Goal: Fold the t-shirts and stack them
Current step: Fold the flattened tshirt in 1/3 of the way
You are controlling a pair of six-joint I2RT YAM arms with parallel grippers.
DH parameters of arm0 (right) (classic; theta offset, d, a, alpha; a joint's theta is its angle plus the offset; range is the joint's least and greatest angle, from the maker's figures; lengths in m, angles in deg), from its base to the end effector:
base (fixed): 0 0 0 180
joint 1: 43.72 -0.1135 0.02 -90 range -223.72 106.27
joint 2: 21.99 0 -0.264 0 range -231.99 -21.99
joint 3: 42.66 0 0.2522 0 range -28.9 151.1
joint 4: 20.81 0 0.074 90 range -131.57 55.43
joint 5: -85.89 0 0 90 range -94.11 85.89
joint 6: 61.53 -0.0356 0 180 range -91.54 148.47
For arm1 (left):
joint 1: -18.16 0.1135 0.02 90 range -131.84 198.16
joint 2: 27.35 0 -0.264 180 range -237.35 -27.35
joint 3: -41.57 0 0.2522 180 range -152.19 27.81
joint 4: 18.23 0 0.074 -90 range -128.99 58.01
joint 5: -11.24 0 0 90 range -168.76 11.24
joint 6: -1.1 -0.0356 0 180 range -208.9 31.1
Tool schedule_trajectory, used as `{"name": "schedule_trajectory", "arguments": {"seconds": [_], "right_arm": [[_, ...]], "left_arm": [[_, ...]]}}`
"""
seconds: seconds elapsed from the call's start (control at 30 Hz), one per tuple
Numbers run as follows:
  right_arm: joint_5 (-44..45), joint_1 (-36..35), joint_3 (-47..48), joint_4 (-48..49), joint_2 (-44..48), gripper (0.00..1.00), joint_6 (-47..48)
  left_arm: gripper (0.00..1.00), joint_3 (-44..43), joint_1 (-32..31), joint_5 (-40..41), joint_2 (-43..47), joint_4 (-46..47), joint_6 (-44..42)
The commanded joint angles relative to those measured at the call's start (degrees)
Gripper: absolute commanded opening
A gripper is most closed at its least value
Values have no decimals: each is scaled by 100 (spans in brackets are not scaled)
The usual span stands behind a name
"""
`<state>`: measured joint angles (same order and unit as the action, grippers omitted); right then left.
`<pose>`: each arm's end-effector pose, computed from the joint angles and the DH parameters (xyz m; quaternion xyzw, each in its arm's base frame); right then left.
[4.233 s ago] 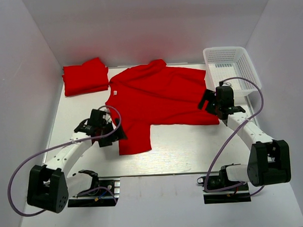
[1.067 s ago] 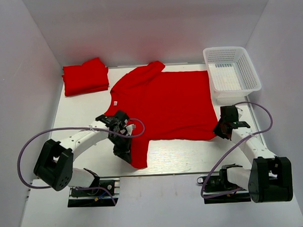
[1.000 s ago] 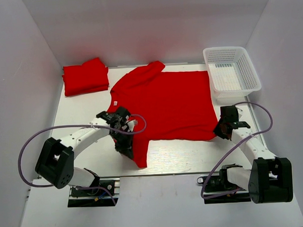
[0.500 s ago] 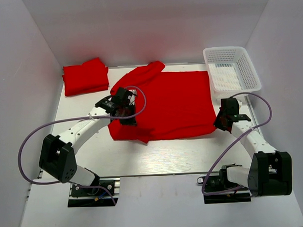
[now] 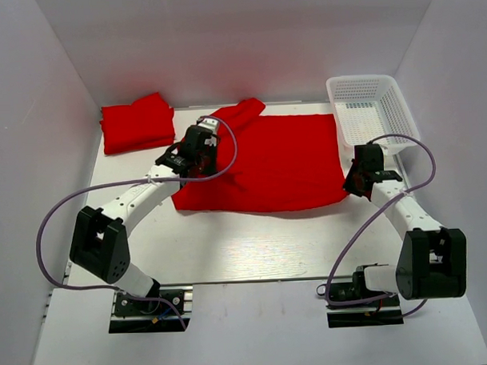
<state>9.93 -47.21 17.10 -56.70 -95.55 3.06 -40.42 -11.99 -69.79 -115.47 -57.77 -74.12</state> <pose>0.2605 0.0072 0.2238 0.2185 0.9067 -0.0258 0.3598 0.2954 -0.1652 0.2723 0.0942 0.9189 -0.0768 0.3753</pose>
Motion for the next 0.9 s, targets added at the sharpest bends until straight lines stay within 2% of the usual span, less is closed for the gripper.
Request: {"name": "schedule_trajectory", "arguments": {"seconds": [0.0,0.2,0.37,0.57,0.87], "right_arm": [[248,6,331,60,-114,0,106],[397,6,489,60,-264,0,115],[433,6,761,16,-589,0,141],[529,6,1078,-28,-923,0,71],[591,15,1464,51,-1415,0,-17]], "left_arm": [[0,-384,44,166,-117,653,-695],[0,-928,220,228,-574,951,-1223],[0,-991,387,0,-1013,1382,-1575],[0,-1403,545,-1,-1445,1690,-1786],[0,-1799,817,-115,-1867,1682,-1848]]}}
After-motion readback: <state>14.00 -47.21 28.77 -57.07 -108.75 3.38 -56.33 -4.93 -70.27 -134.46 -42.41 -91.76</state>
